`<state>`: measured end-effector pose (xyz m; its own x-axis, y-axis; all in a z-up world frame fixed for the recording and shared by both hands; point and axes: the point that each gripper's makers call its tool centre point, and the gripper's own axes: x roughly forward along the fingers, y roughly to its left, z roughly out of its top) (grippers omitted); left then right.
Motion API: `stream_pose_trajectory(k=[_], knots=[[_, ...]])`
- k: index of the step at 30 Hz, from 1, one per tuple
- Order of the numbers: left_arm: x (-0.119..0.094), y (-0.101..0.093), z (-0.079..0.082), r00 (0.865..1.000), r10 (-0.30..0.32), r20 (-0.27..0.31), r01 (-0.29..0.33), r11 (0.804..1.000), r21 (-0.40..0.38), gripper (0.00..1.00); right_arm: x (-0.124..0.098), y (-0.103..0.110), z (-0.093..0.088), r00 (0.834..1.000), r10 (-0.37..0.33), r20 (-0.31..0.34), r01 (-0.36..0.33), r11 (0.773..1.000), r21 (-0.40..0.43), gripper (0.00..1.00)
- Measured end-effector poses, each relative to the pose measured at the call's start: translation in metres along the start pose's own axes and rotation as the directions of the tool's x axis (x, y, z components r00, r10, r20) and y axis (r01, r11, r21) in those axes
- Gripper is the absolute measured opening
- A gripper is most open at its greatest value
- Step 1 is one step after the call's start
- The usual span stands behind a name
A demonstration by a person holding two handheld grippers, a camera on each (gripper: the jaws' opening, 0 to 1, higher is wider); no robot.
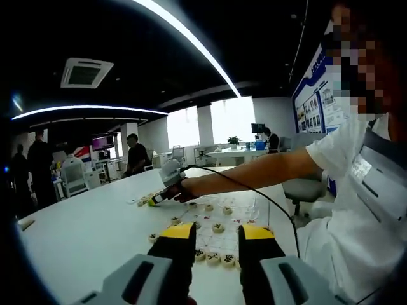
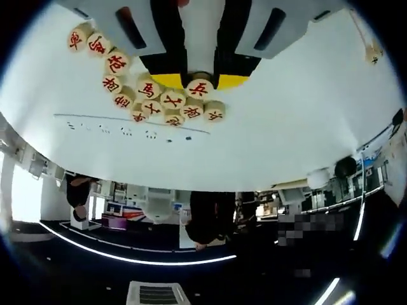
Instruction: Pick up the chess pieces one by one and place each piece onto its starting position on the chessboard, setting the pieces on their correct points until all the chess pieces are arranged in the starting layout
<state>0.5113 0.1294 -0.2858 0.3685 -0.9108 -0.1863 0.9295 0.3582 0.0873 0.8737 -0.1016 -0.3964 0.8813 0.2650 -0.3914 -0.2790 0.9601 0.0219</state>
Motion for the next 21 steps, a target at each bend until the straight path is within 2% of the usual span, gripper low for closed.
stream_pose_trajectory(k=[6, 10, 16, 21], knots=[[-0.001, -0.001, 0.001, 1.000, -0.006, 0.006, 0.006, 1.000, -0.001, 0.29, -0.015, -0.004, 0.002, 1.000, 0.016, -0.009, -0.016, 1.000, -0.016, 0.18], [-0.002, -0.003, 0.003, 1.000, -0.014, 0.014, 0.014, 1.000, 0.001, 0.30, -0.037, 0.001, 0.009, 0.998, 0.069, -0.009, -0.070, 0.996, -0.047, 0.18], [-0.001, -0.006, 0.004, 1.000, -0.017, 0.010, 0.017, 1.000, 0.008, 0.30, -0.094, 0.019, 0.012, 0.986, 0.167, 0.016, -0.165, 0.984, -0.069, 0.18], [0.003, -0.011, 0.004, 1.000, -0.030, 0.005, 0.030, 0.999, 0.015, 0.30, -0.147, 0.035, 0.014, 0.966, 0.247, 0.069, -0.245, 0.969, -0.033, 0.18]])
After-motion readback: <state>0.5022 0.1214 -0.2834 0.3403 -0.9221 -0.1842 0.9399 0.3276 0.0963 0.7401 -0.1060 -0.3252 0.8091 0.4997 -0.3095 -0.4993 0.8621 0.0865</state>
